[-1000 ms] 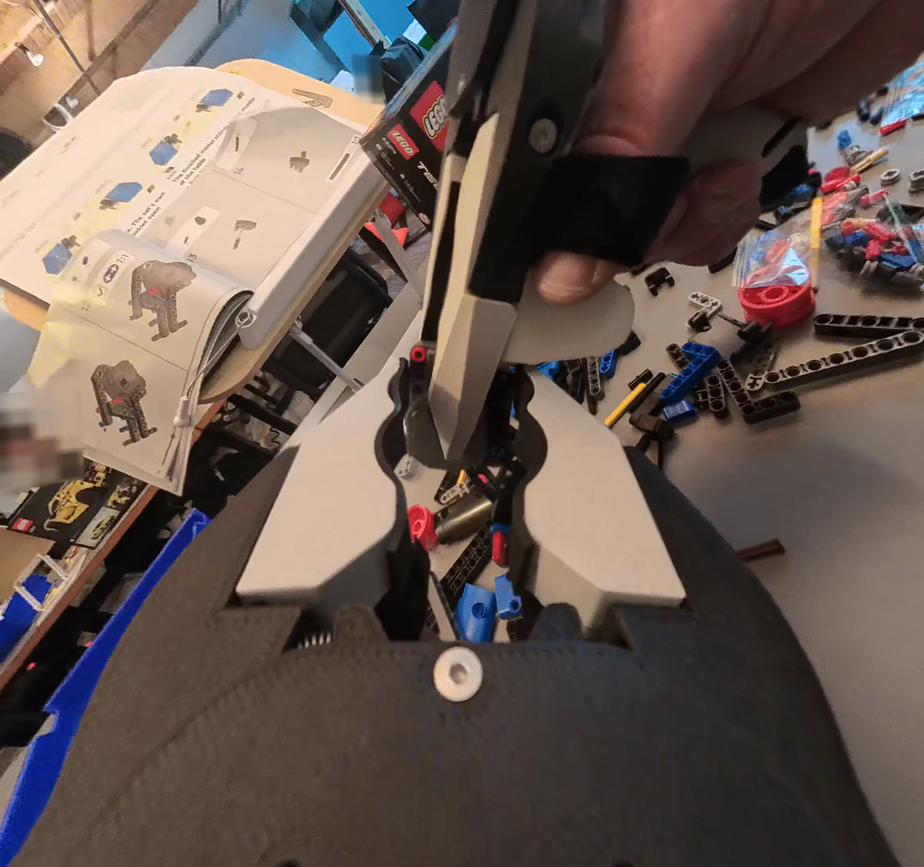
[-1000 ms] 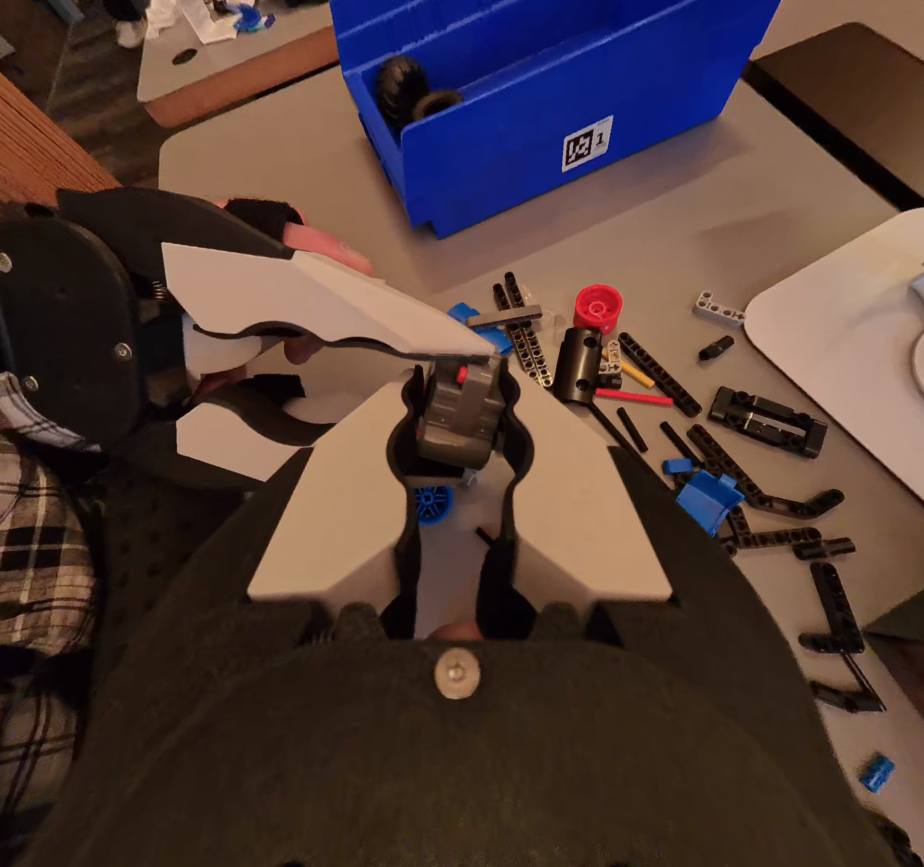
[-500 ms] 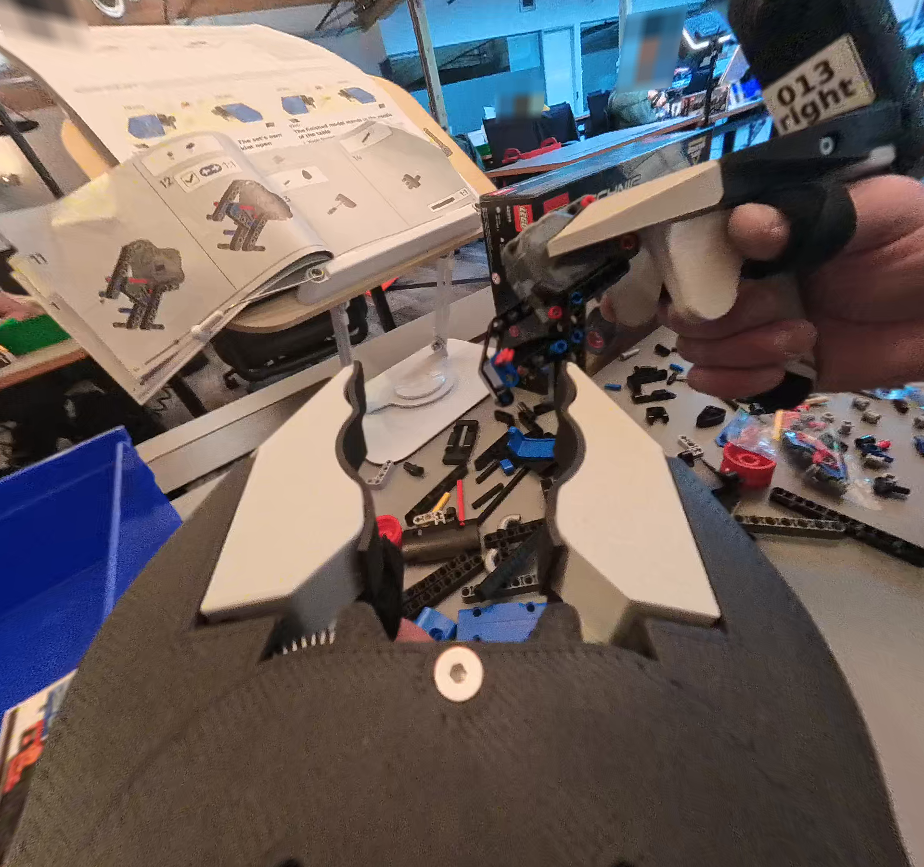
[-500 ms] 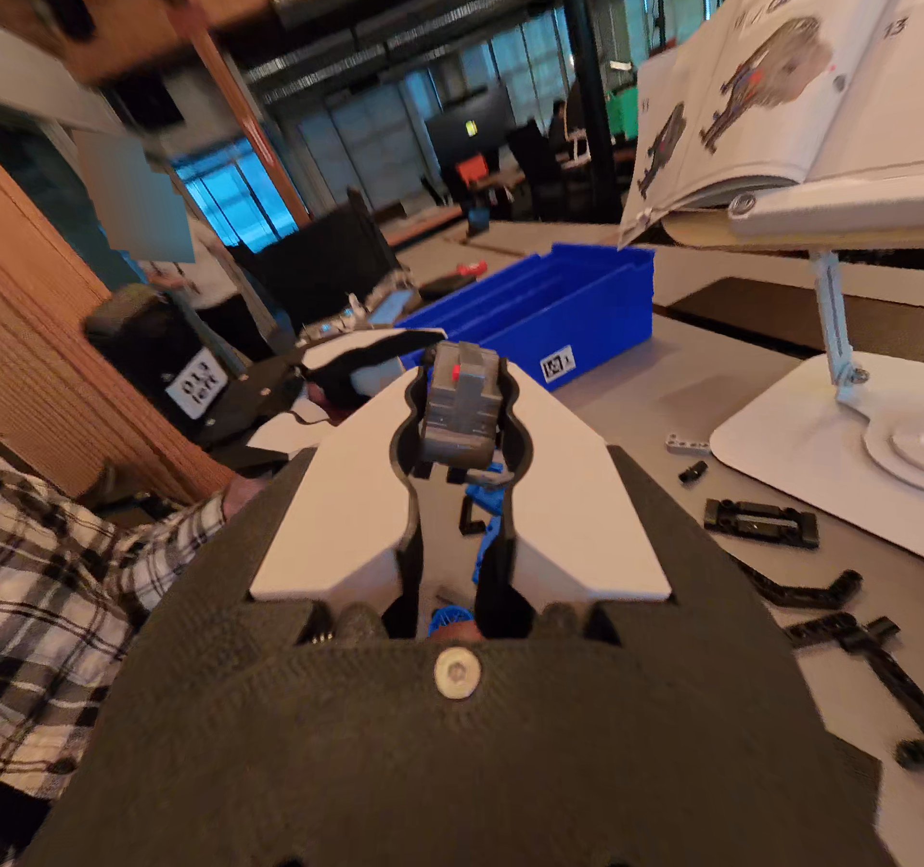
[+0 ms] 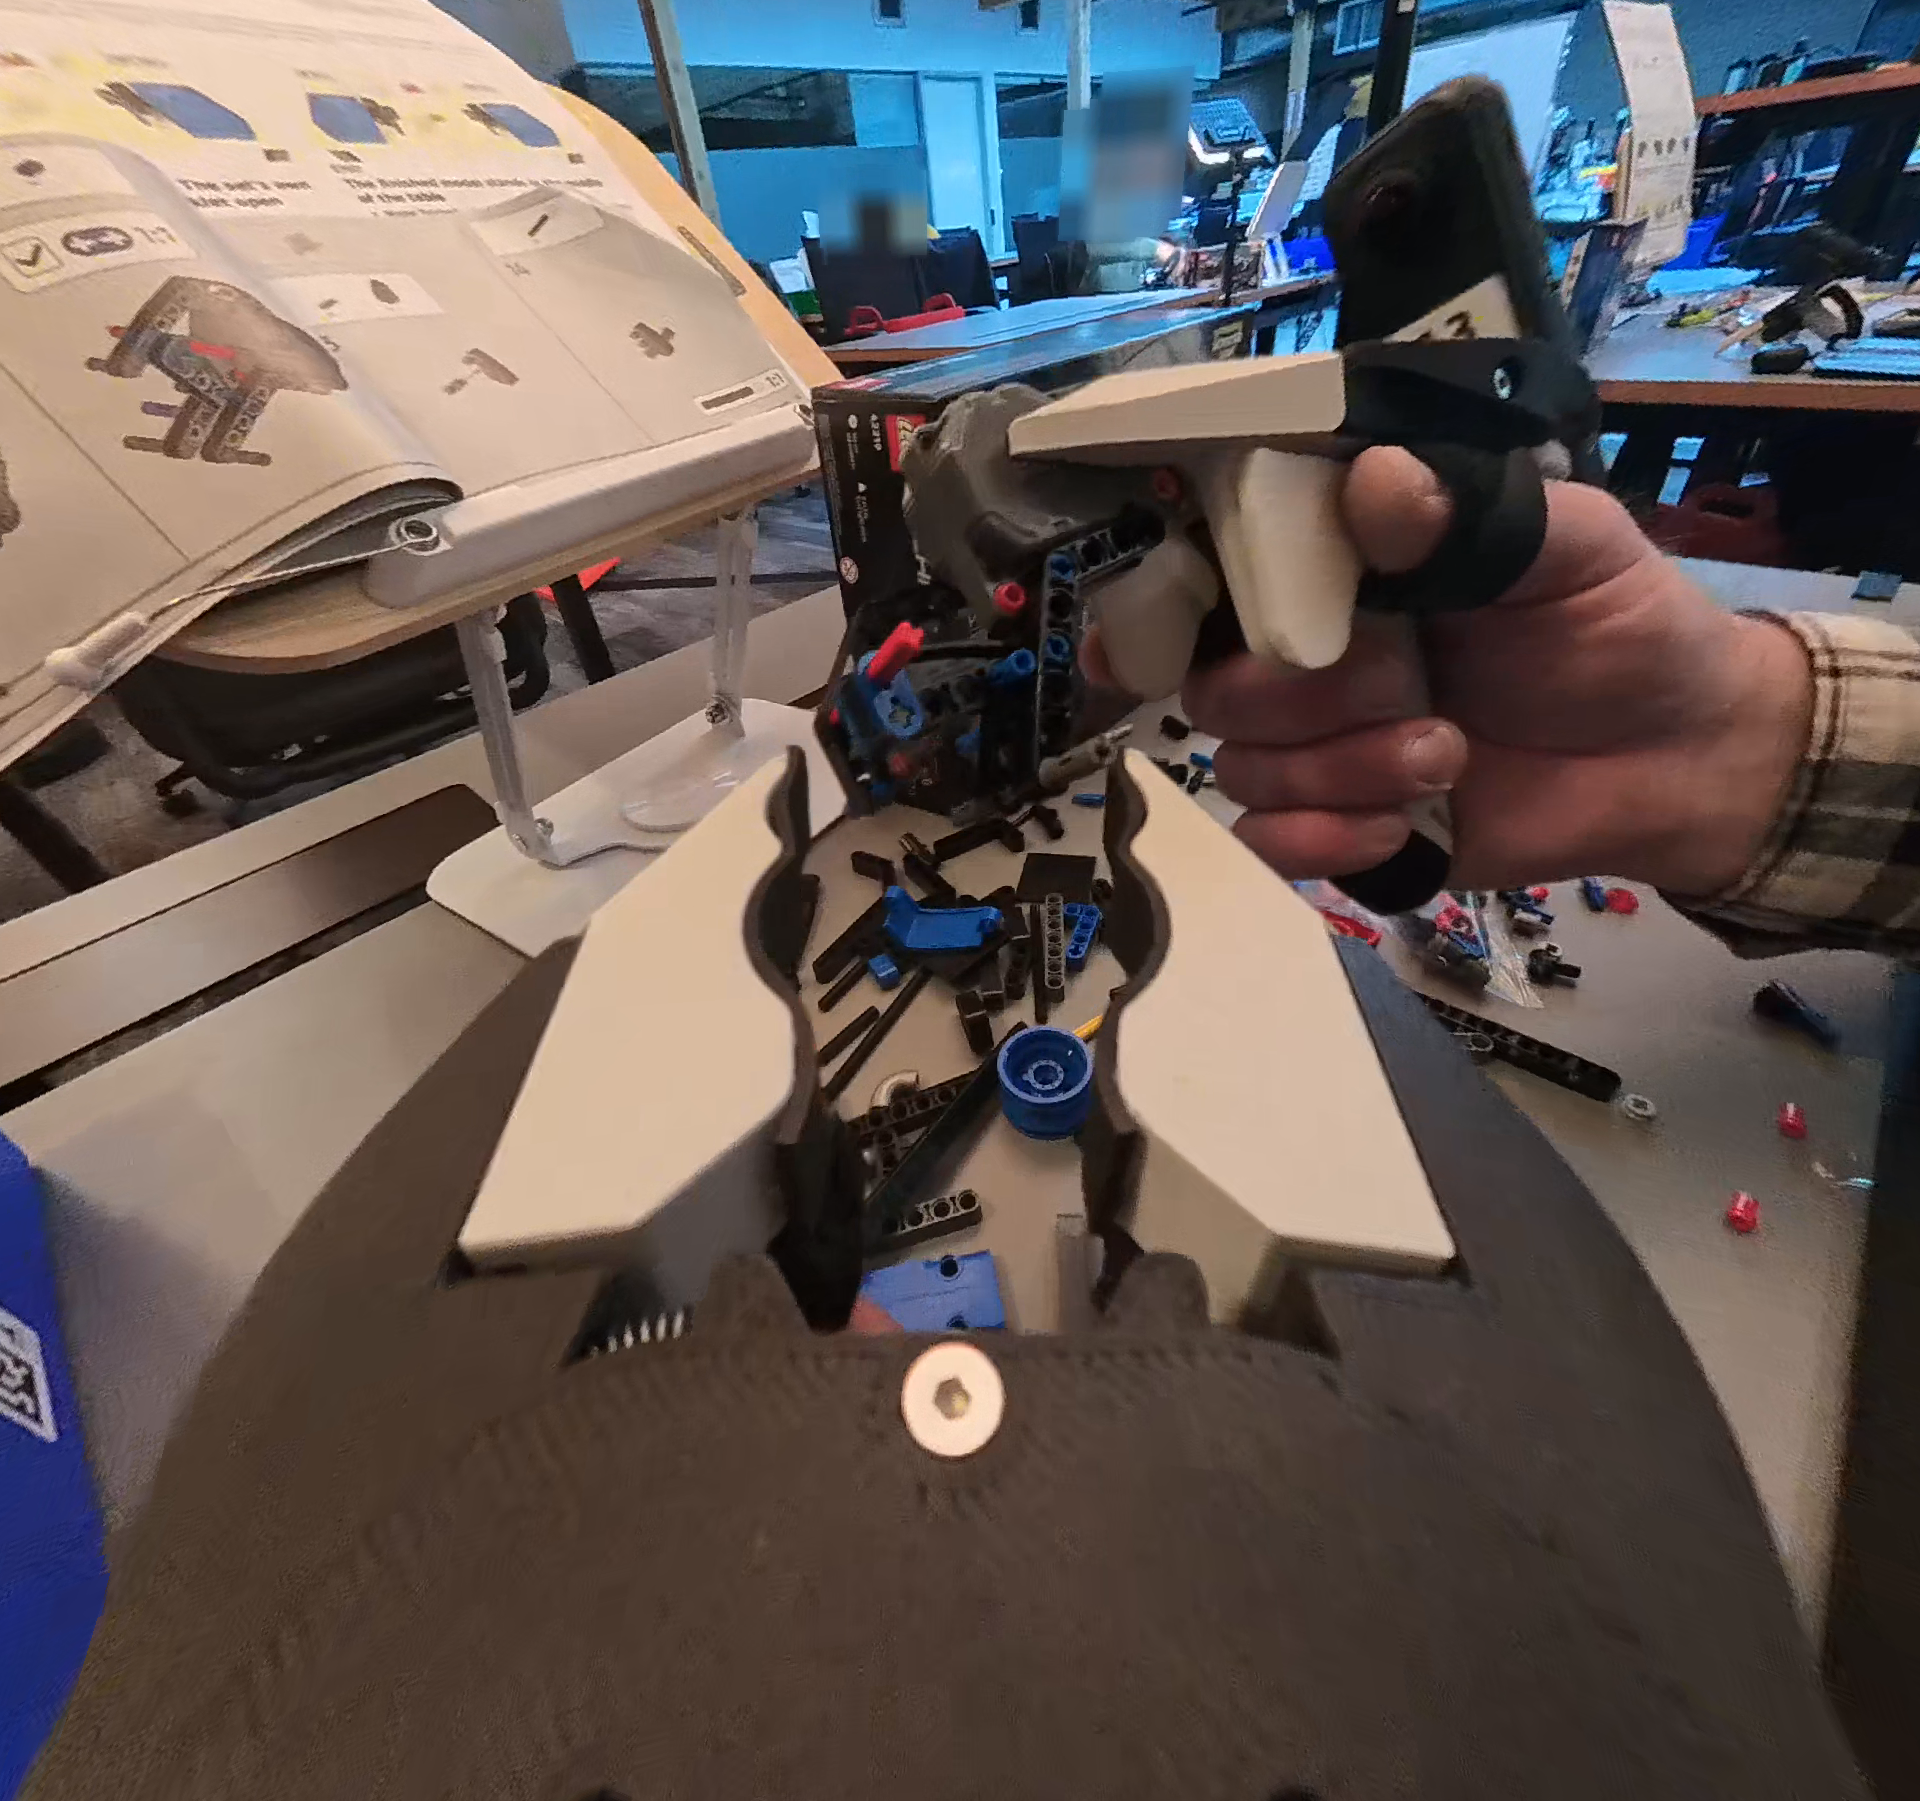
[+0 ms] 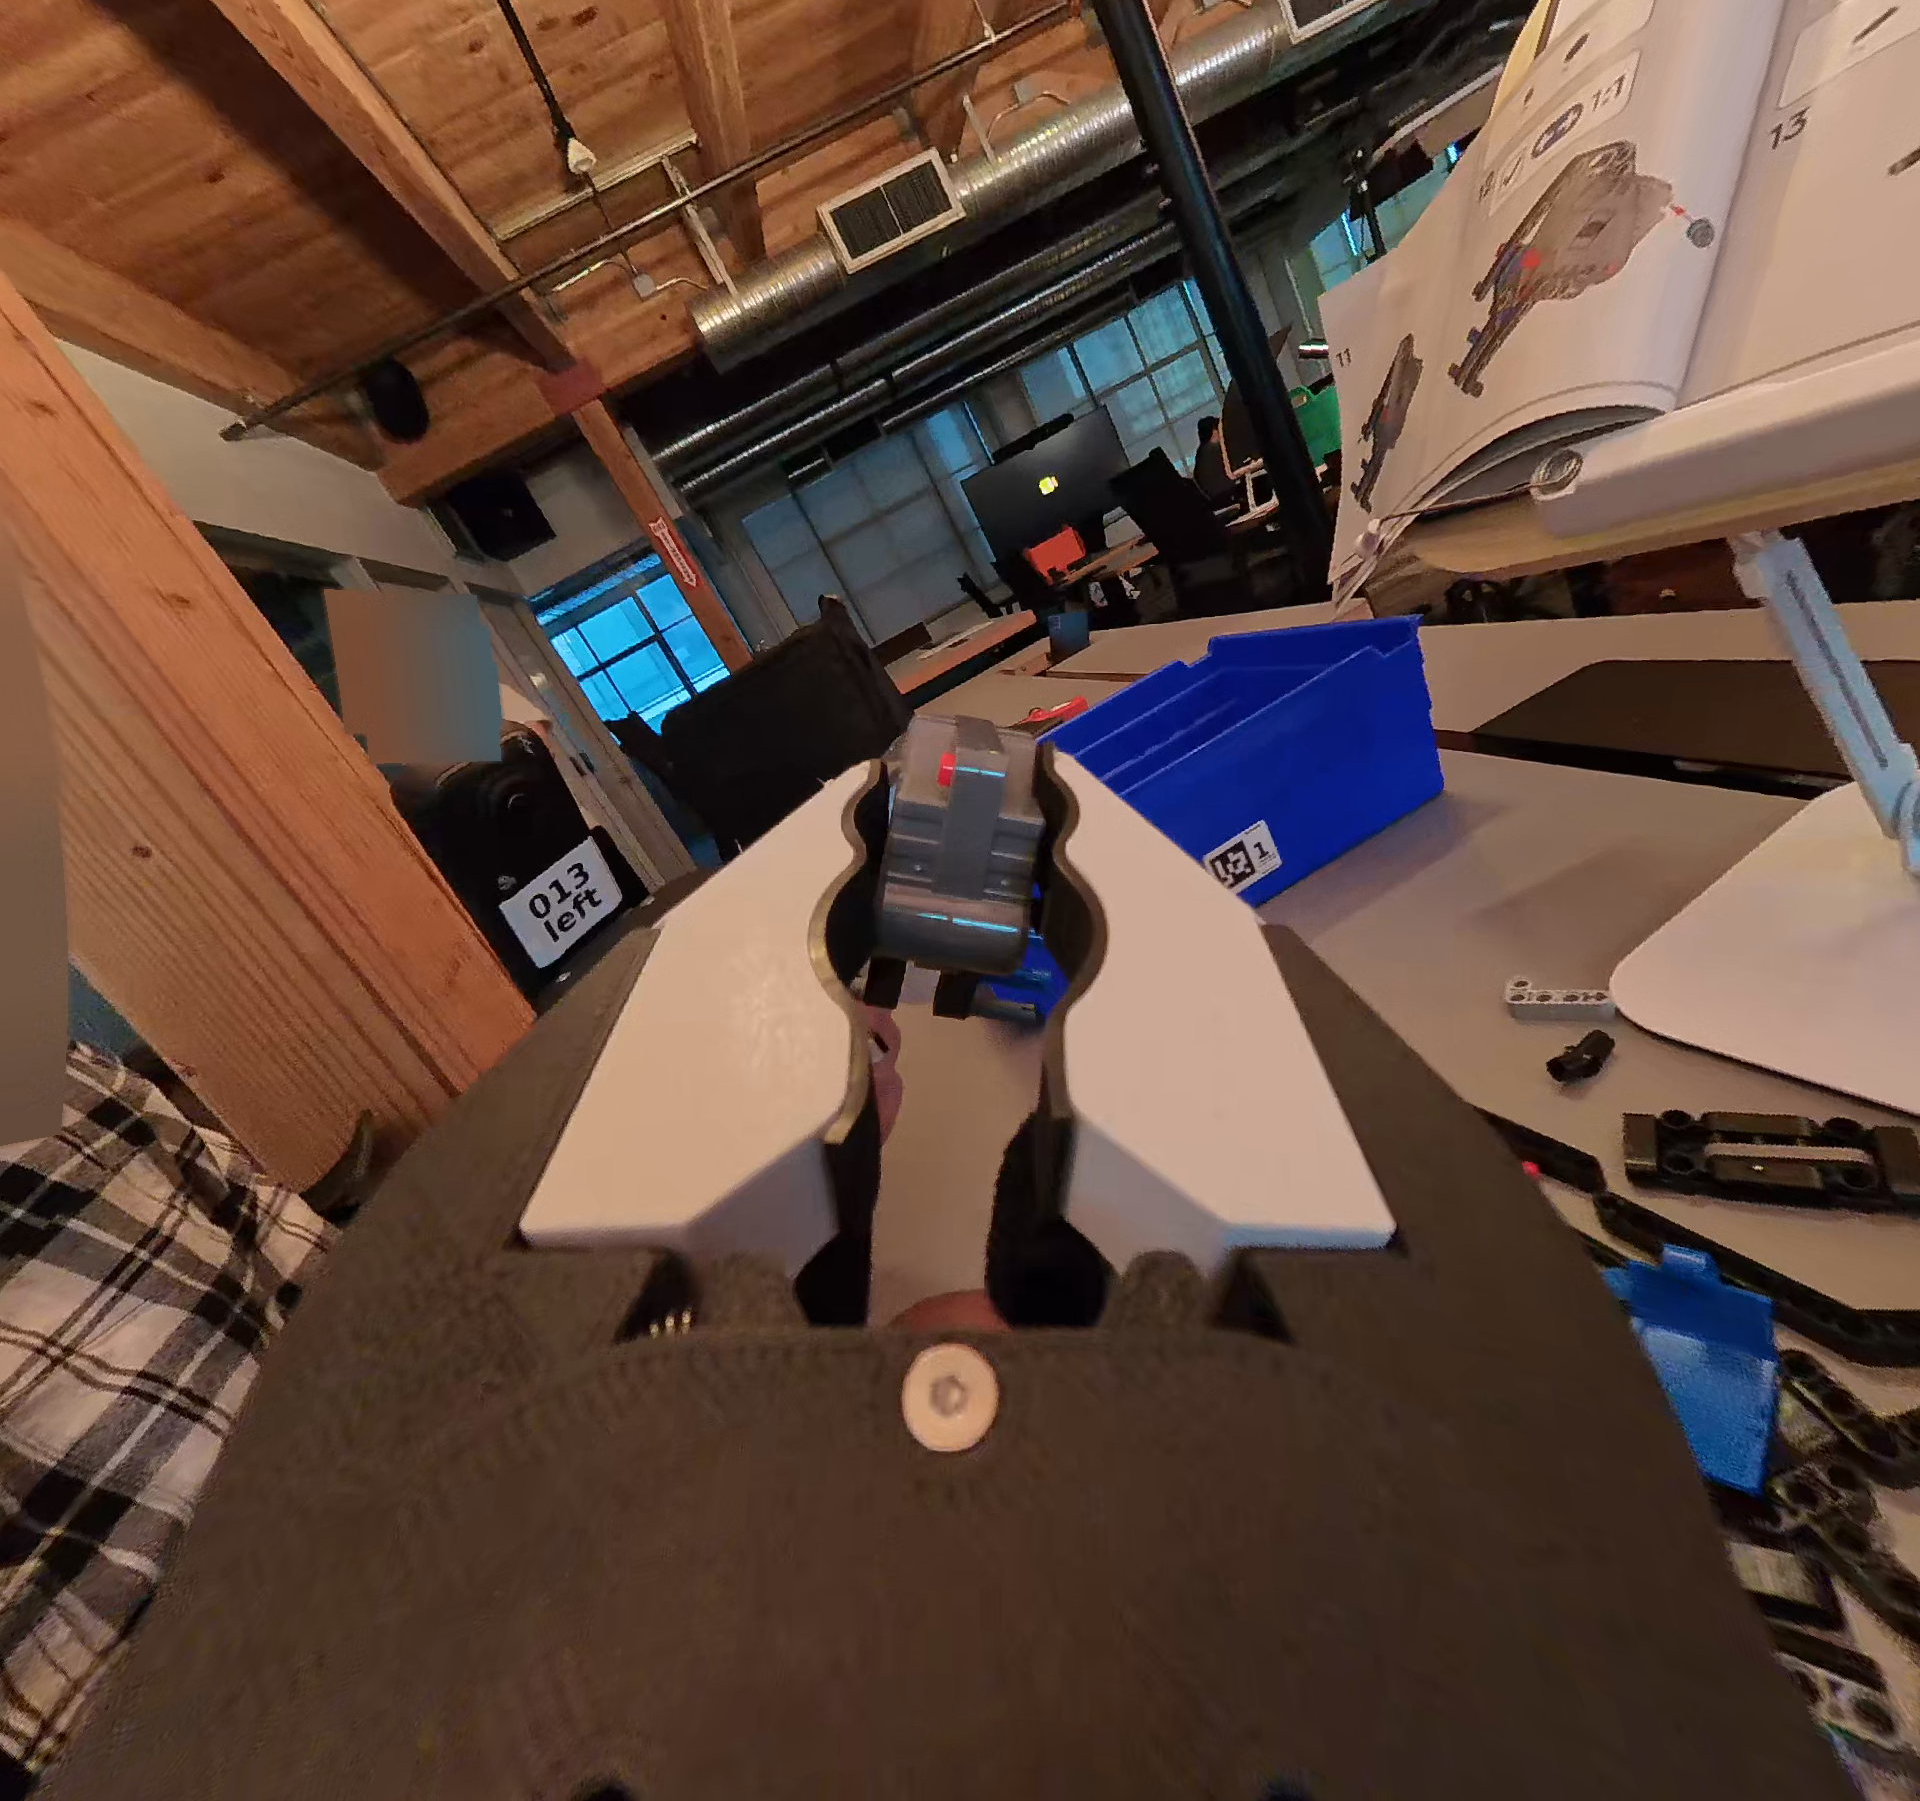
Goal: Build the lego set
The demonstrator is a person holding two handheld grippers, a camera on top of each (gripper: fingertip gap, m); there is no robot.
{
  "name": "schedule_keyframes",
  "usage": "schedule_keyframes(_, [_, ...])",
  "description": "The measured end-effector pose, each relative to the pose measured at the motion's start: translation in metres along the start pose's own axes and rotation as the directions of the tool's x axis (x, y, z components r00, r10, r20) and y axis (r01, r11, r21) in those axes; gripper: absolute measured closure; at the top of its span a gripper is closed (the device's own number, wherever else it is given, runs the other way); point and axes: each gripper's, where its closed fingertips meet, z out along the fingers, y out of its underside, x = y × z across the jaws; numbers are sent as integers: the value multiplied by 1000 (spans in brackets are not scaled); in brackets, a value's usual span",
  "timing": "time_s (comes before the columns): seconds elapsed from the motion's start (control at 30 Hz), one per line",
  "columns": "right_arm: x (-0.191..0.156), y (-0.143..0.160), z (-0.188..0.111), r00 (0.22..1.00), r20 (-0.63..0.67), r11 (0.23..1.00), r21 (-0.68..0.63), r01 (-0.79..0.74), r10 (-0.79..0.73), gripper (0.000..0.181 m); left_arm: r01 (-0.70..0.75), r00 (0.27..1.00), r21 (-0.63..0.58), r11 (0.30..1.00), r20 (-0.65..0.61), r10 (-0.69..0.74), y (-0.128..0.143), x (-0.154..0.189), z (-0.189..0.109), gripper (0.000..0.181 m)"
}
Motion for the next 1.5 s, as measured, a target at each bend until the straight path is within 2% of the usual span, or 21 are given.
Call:
schedule_keyframes(0.17, [1, 4, 0, 999, -16, 999, 13, -36, 36, 155, -3, 1000, 30, 1000, 17, 2, -4, -5, -3, 141])
schedule_keyframes(0.23, [-1, 8, 0, 999, -4, 999, -5, -42, 42, 156, 7, 999, 59, 998, 48, -9, -9, -12, -6, 156])
schedule_keyframes(0.5, [-10, 40, 6, 997, 21, 984, -164, -65, 69, 156, 70, 992, 141, 988, 93, -84, -20, -31, -13, 157])
schedule_keyframes(0.57, [-15, 59, 9, 996, 35, 968, -240, -75, 86, 156, 78, 992, 141, 987, 84, -91, -21, -32, -12, 155])
schedule_keyframes(0.7, [-21, 76, 14, 995, 51, 954, -292, -67, 85, 156, 87, 992, 129, 988, 75, -97, -19, -31, -8, 155])
schedule_keyframes(1.0, [-13, 53, 8, 983, 67, 977, -140, -159, 170, 156, 107, 993, 173, 979, 27, -113, -27, -27, -13, 142])
schedule_keyframes(1.2, [-4, 40, 4, 977, 51, 977, -63, -204, 207, 156, -9, 999, 139, 990, -50, 16, -24, -1, -7, 123])
schedule_keyframes(1.33, [-6, 39, 5, 977, 43, 977, -62, -205, 208, 156, -195, 981, 50, 980, -2, 195, -9, 9, 5, 121])
schedule_keyframes(1.5, [-16, 48, 13, 973, 54, 973, -79, -218, 223, 156, -394, 916, -16, 919, 74, 394, -3, 20, 14, 126])
